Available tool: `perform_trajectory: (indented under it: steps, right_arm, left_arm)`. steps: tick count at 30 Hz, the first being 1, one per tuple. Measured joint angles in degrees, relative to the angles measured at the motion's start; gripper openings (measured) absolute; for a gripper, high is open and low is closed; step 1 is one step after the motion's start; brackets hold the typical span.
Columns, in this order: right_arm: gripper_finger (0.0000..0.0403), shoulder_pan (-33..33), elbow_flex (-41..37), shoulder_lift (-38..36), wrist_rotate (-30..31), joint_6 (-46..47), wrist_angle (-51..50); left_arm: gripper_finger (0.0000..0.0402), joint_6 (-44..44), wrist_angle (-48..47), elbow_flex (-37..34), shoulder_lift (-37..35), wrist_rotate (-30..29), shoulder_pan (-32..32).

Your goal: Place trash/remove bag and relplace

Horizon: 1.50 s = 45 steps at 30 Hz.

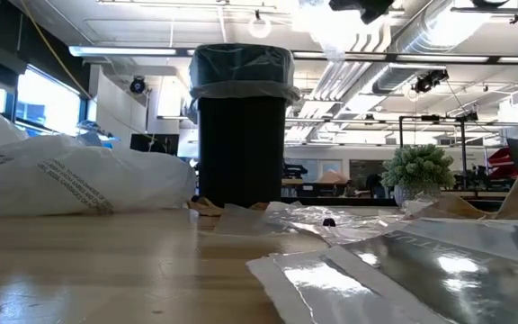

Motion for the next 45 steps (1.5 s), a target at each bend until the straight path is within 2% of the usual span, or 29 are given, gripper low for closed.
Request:
perform_trajectory:
  steps: [5,11,15,21,31,35,39,43,45]
  right_arm:
    - [0.0000,1.6,0.0,0.0,0.1,-1.4,2.1]
    - [0.0000,4.0,0.0,0.0,0.3,-2.4,6.8]
    - [0.0000,5.4,0.0,0.0,3.0,-2.6,6.7]
    - [0.0000,6.7,0.0,0.0,3.2,-2.9,8.5]
    - [0.0000,6.7,0.0,0.0,2.8,-2.9,9.3]
    - [0.0000,6.7,0.0,0.0,2.5,-1.5,9.4]
    - [0.0000,8.0,0.0,0.0,2.9,-1.5,9.4]
    - [0.0000,9.9,0.0,-0.1,4.1,-0.7,9.3]
    - [0.0000,10.9,0.0,-0.1,5.5,0.0,9.0]
  left_arm:
    - [0.0183,-0.2,-0.6,0.0,3.3,1.9,2.4]
    - [0.0163,0.6,1.2,-0.1,6.4,6.1,3.2]
    - [0.0154,1.1,1.4,-0.1,6.2,7.8,2.9]
    - [0.0157,6.5,1.9,0.0,7.3,16.8,2.6]
    - [0.0179,10.0,11.7,0.0,16.1,13.7,3.7]
    - [0.0174,9.9,14.5,0.0,16.6,7.6,3.7]
    - [0.0129,12.2,17.1,-0.1,15.9,1.0,2.7]
    - [0.0039,15.5,19.2,-0.1,15.0,-0.2,1.2]
    - [0.0010,16.6,19.9,-0.1,14.9,-0.4,0.4]
